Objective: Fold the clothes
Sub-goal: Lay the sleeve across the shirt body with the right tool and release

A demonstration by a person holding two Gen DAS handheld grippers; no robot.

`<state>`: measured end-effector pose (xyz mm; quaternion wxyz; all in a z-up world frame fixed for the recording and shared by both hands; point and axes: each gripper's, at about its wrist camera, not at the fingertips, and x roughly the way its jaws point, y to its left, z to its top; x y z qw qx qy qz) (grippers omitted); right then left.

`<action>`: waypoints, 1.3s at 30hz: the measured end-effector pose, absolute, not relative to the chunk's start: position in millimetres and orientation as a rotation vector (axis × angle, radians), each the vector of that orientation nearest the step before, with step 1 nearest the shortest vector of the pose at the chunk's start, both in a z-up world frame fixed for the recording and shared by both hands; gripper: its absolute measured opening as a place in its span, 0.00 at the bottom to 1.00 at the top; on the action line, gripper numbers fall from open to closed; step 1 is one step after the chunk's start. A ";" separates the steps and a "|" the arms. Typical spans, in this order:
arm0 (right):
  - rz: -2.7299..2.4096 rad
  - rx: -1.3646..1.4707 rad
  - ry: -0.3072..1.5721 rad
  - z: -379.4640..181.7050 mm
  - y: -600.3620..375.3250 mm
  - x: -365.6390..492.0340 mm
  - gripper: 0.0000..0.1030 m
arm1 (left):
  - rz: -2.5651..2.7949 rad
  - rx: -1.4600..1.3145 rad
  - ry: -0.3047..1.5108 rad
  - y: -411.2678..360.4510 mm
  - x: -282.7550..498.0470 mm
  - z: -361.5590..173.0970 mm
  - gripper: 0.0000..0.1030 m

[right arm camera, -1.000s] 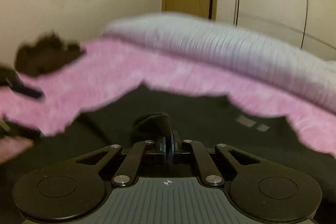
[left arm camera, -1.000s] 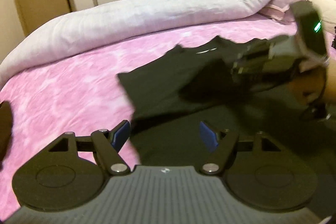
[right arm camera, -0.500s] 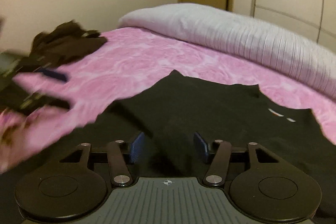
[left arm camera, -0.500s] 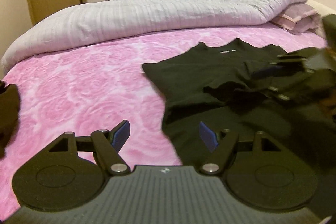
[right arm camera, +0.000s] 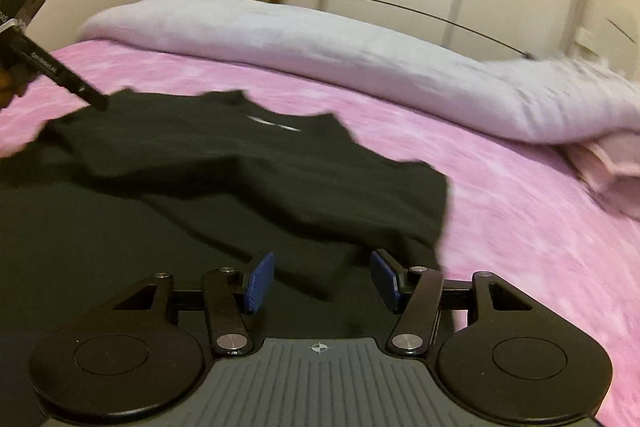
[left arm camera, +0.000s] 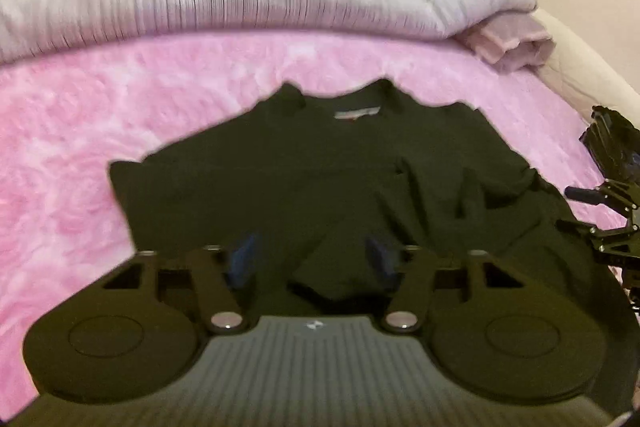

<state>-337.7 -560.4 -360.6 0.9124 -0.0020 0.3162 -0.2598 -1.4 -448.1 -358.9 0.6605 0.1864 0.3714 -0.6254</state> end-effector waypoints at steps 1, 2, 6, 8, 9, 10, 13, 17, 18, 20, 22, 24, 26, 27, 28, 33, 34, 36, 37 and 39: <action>-0.552 0.003 0.655 -362.4 -569.6 -339.0 0.56 | -1.421 0.467 0.862 -456.6 -0.9 -364.4 0.31; -0.561 0.004 0.658 -363.7 -575.4 -339.2 0.56 | -1.441 0.532 0.873 -461.4 -5.3 -370.5 0.31; -0.600 -0.018 0.666 -369.0 -591.9 -340.3 0.56 | -1.476 0.686 0.788 -456.6 -27.9 -379.2 0.29; -0.617 -0.031 0.670 -371.0 -598.3 -341.3 0.56 | -1.477 0.678 0.792 -454.5 -27.5 -375.9 0.07; -0.625 -0.038 0.673 -372.0 -601.5 -341.8 0.56 | -1.474 0.691 0.753 -454.0 -27.9 -370.3 0.05; -0.633 -0.044 0.675 -373.0 -604.7 -342.3 0.56 | -1.458 0.705 0.685 -453.7 -28.0 -362.0 0.05; -0.658 -0.092 0.710 -378.5 -612.3 -338.5 0.56 | -1.387 0.649 0.562 -457.2 -10.4 -336.4 0.05; -0.671 -0.169 0.763 -389.1 -620.5 -326.9 0.56 | -1.345 0.628 0.615 -469.6 16.1 -338.6 0.11; -0.671 -0.191 0.772 -391.8 -621.8 -324.4 0.56 | -1.332 0.633 0.621 -467.7 18.1 -342.2 0.17; -0.672 -0.235 0.789 -397.1 -624.5 -319.5 0.56 | -1.304 0.643 0.634 -463.9 22.1 -349.5 0.22; -0.684 -0.277 0.804 -401.8 -627.3 -315.5 0.56 | -1.276 0.654 0.646 -460.1 26.2 -356.7 0.27; -0.793 -0.241 0.783 -397.6 -634.2 -326.8 0.56 | -1.253 0.660 0.651 -454.3 29.0 -362.2 0.30; -0.793 -0.159 0.787 -396.9 -638.9 -336.8 0.56 | -1.243 0.665 0.631 -443.6 27.3 -360.7 0.30; -0.788 -0.167 0.798 -398.5 -636.4 -338.5 0.56 | -1.237 0.666 0.621 -439.8 25.3 -359.8 0.30; -0.785 -0.176 0.808 -399.6 -633.8 -340.1 0.56 | -1.235 0.660 0.612 -435.1 23.9 -358.1 0.31; -0.829 -0.122 0.814 -395.3 -634.0 -347.2 0.56 | -1.285 0.617 0.603 -415.9 3.2 -347.7 0.38; -0.835 -0.109 0.820 -394.9 -635.1 -348.2 0.56 | -1.295 0.623 0.604 -413.4 -1.8 -347.9 0.39; -0.835 -0.083 0.825 -391.7 -631.0 -351.2 0.56 | -1.308 0.637 0.626 -407.6 -9.8 -352.7 0.39; -0.835 -0.077 0.829 -389.8 -626.1 -354.5 0.56 | -1.309 0.649 0.645 -405.7 -12.7 -357.4 0.39; -0.834 -0.066 0.837 -385.8 -615.9 -361.3 0.56 | -1.312 0.650 0.651 -402.2 -16.5 -356.6 0.39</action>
